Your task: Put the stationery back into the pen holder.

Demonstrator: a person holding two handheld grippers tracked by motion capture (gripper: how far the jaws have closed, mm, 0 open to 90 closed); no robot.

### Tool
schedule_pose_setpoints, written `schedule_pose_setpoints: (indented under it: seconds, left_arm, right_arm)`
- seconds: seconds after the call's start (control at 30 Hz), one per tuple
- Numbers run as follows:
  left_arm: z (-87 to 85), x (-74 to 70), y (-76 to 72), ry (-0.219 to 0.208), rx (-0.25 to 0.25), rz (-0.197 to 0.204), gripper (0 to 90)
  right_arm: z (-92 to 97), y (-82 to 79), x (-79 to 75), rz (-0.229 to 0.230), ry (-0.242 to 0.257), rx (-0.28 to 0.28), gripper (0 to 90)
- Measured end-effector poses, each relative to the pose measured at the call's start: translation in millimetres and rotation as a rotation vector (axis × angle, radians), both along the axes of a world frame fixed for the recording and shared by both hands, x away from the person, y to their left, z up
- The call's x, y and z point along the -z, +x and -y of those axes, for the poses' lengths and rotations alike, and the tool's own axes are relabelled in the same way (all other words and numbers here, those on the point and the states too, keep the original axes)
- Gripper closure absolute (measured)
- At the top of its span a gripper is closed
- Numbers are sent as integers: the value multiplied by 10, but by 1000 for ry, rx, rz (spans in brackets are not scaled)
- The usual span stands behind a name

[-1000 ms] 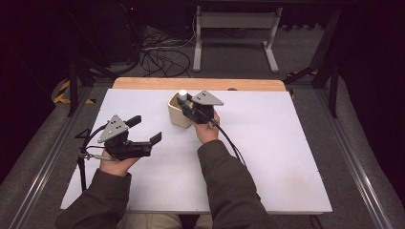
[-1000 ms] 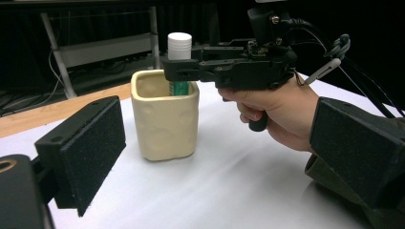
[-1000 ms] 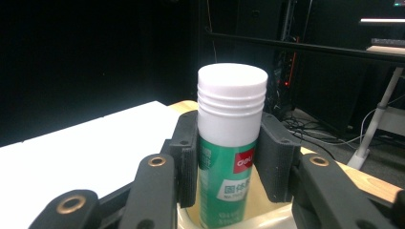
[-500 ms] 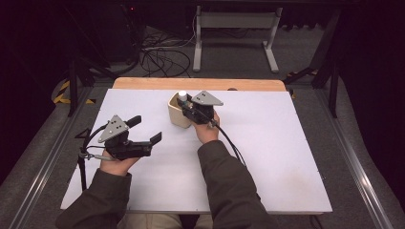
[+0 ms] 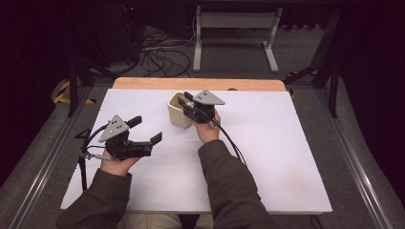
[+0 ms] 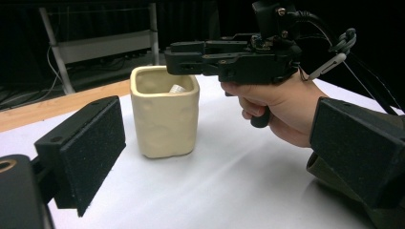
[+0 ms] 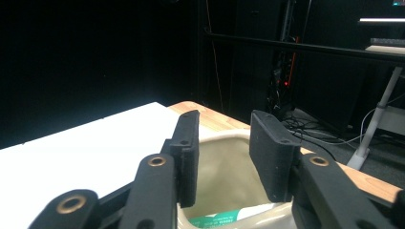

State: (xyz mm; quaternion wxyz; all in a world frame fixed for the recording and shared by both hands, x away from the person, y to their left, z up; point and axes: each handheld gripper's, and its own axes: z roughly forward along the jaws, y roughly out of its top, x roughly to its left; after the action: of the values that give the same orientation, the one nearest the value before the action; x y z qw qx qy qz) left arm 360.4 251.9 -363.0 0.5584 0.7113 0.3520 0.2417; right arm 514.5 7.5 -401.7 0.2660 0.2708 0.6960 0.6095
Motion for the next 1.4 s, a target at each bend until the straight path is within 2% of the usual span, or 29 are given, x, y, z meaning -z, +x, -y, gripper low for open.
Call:
schedule_pose_setpoints:
  seconds: [0.3, 0.63, 0.9, 1.1, 1.4]
  left_arm:
    - [-14, 10, 8, 0, -5, -2, 56]
    - [0, 14, 12, 4, -3, 0, 55]
    - [-9, 17, 9, 1, -5, -4, 54]
    - [-1, 21, 10, 5, -4, -1, 53]
    - [7, 24, 8, 6, -4, -2, 53]
  right_arm:
    - [24, -21, -43, -7, 14, -27, 558]
    - [30, -112, -136, 9, 24, -67, 447]
    - [79, -150, -197, -21, 41, -73, 355]
    - [130, -198, -225, -47, 26, -70, 266]
    - [222, -290, -256, -44, 48, -78, 210]
